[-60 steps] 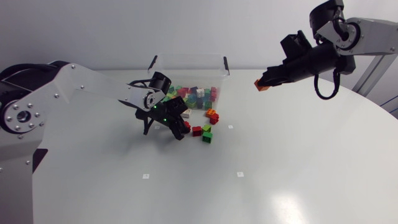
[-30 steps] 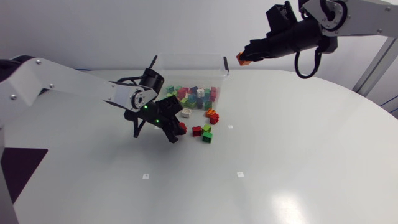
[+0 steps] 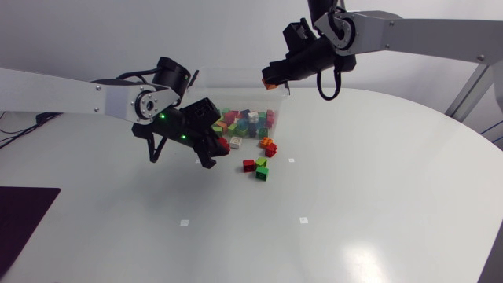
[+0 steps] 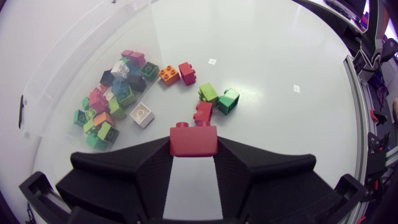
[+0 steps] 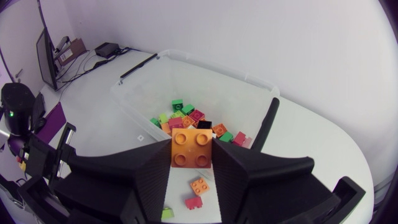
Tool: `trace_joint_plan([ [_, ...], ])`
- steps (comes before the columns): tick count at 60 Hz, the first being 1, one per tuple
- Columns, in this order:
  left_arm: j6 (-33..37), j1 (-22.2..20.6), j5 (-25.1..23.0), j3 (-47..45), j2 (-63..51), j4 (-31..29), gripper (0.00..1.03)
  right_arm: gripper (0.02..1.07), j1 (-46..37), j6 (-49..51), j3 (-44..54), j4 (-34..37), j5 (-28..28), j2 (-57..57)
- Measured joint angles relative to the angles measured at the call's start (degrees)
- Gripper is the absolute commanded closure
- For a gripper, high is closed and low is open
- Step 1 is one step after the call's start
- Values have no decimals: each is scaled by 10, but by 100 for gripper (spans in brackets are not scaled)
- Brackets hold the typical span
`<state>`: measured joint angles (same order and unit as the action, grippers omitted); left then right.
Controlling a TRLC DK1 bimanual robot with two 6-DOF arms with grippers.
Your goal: Place the duplo bricks in the container
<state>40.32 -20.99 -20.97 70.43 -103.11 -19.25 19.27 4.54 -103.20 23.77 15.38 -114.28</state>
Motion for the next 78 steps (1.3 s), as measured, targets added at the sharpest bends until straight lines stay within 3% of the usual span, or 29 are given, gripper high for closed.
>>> trace_joint_plan([
  [17, -2, 15, 0, 0, 15, -8, 82, 77, 6, -3, -79, 0, -24, -74],
  [31, -12, 29, 0, 24, 32, -29, 82, 34, 6, -5, -126, 9, -47, -124],
  [38, -21, 30, 0, 47, 34, -35, 82, 21, 6, -5, -128, 12, -48, -125],
  [53, -48, 49, 0, 115, 34, -43, 82, 20, 5, -5, -78, 15, -47, -71],
  [78, -130, 73, 0, 245, -62, -42, 82, 20, 6, -5, 148, -6, -45, 127],
])
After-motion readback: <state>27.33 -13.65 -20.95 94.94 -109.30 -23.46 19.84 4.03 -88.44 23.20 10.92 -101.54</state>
